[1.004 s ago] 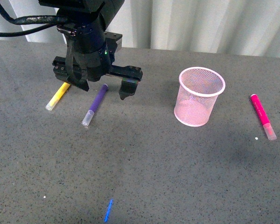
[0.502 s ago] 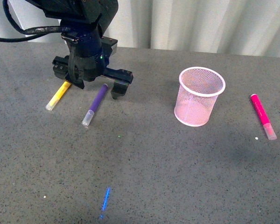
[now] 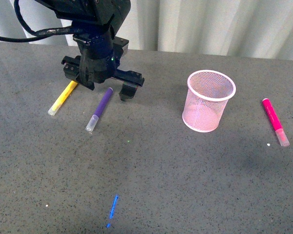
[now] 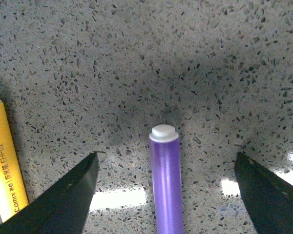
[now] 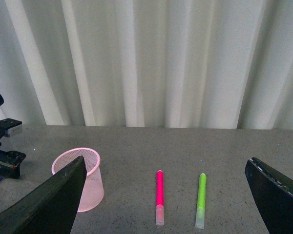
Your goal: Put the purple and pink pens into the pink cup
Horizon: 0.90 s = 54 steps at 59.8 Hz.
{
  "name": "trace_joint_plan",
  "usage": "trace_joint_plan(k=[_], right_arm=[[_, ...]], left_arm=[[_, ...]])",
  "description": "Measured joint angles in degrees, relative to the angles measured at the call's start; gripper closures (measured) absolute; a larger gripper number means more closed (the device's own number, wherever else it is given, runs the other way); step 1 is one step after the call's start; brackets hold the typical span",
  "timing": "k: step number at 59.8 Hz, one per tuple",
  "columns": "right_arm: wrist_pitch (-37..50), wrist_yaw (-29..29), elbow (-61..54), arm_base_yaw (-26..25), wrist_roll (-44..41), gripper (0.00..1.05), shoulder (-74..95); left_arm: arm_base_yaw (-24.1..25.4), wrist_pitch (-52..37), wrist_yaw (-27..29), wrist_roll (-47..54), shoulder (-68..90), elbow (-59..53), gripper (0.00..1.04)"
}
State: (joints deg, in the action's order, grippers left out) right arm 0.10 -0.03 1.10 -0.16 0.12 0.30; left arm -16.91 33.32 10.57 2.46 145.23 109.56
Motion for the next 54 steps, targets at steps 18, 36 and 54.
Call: trace_joint_plan(k=[18, 36, 54], right_arm=[[0.0, 0.0, 0.0, 0.0, 0.0, 0.07, 0.0], [0.0, 0.0, 0.0, 0.0, 0.0, 0.07, 0.0], [0.0, 0.0, 0.0, 0.0, 0.0, 0.07, 0.0]], left_arm=[[0.3, 0.1, 2.9, 2.5, -0.7, -2.0, 0.73], [0.5, -2.6, 3.0, 3.0, -2.1, -4.5, 0.93], [0.3, -18.0, -4.2, -7.1, -13.6, -15.6, 0.93]])
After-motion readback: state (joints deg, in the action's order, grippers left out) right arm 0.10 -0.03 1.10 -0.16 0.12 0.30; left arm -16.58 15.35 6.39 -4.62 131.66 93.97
